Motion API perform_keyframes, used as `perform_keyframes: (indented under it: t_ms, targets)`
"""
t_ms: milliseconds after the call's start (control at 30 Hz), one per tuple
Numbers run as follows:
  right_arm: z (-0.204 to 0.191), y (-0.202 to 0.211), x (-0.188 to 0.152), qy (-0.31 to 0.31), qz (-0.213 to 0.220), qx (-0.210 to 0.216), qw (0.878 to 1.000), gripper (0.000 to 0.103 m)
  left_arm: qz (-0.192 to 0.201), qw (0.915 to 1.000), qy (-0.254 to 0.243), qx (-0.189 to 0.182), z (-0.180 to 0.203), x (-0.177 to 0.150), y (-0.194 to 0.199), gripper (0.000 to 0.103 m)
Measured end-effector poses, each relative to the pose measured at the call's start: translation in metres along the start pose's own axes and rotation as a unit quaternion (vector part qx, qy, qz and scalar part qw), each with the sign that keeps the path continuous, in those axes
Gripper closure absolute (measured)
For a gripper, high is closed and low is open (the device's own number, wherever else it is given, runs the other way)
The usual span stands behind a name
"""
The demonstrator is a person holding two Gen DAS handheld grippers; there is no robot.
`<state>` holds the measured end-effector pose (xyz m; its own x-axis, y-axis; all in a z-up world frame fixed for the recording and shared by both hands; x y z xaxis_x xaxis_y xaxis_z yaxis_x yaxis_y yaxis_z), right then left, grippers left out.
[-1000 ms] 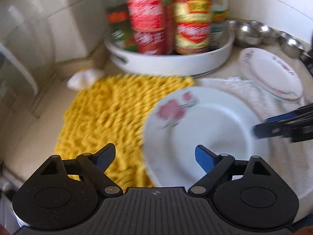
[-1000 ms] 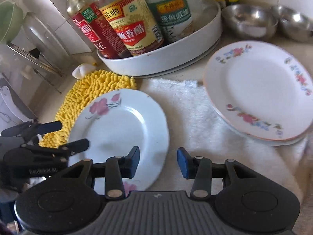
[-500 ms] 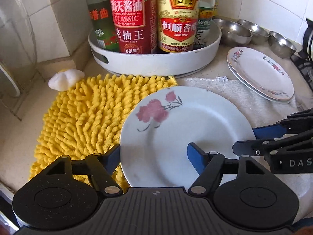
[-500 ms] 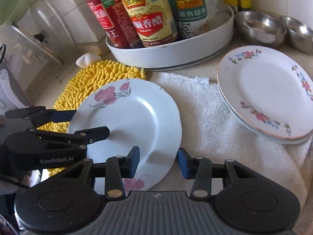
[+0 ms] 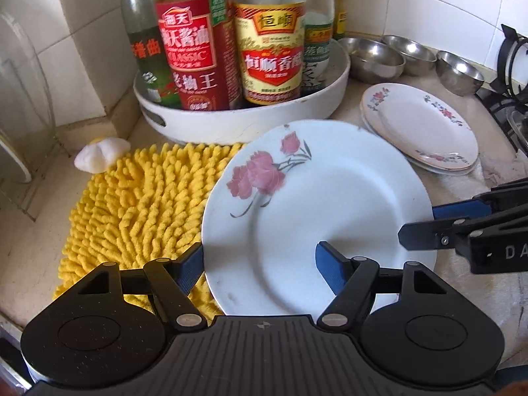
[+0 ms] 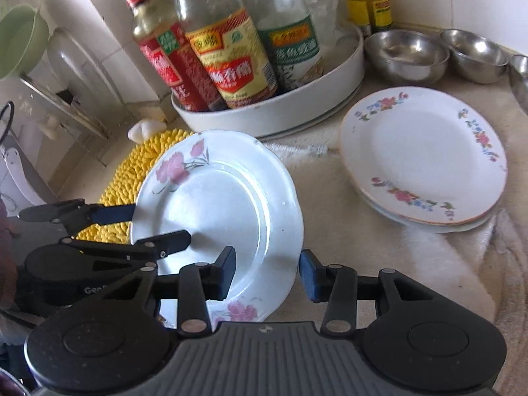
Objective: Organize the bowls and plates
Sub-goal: 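Carry the pink-flower plate with the right gripper toward the plate stack, then lower the pink-flower plate onto the floral plate stack with the right gripper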
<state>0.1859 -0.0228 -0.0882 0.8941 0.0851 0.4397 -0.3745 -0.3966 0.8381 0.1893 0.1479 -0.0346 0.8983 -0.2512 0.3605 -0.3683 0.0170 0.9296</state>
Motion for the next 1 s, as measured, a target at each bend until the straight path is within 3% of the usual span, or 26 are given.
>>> perform_keyframes:
  t_ms: [167,500,633,833,1000]
  targets:
    - [0.008,0.013,-0.001,-0.007,0.017,-0.007,1.000,0.042,0.005,0.9999,-0.014,-0.005,0.010,0.006,0.002,0.026]
    - [0.023,-0.002,-0.006,-0.029,0.002,-0.011,1.000,0.042,-0.006,0.9996,-0.029,-0.005,0.023,0.008,-0.008,0.026]
    - [0.030,-0.014,-0.006,-0.039,-0.012,-0.010,0.999,0.042,-0.016,0.9993,-0.031,-0.011,0.021,0.005,-0.021,0.024]
    - [0.031,-0.016,-0.006,-0.022,-0.016,-0.020,0.999,0.041,-0.019,0.9992,-0.028,0.021,0.012,0.004,-0.021,0.015]
    - [0.028,-0.018,-0.011,-0.010,-0.008,-0.010,1.000,0.037,-0.027,0.9995,-0.008,-0.017,0.011,0.006,-0.025,0.013]
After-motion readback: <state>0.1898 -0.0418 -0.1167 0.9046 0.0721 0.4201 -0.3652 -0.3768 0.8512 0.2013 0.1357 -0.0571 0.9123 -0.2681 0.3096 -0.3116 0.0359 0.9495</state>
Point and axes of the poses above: each gripper's, at about its wrist camera, not at the fingertips, and y roughly against the way its jaws point, z to its right, x to its top, the point moved 1 cm from there along -y, roughly the way its jaws point, and after that the axes turned 11 degrees about -z, right-handed, at the moved point
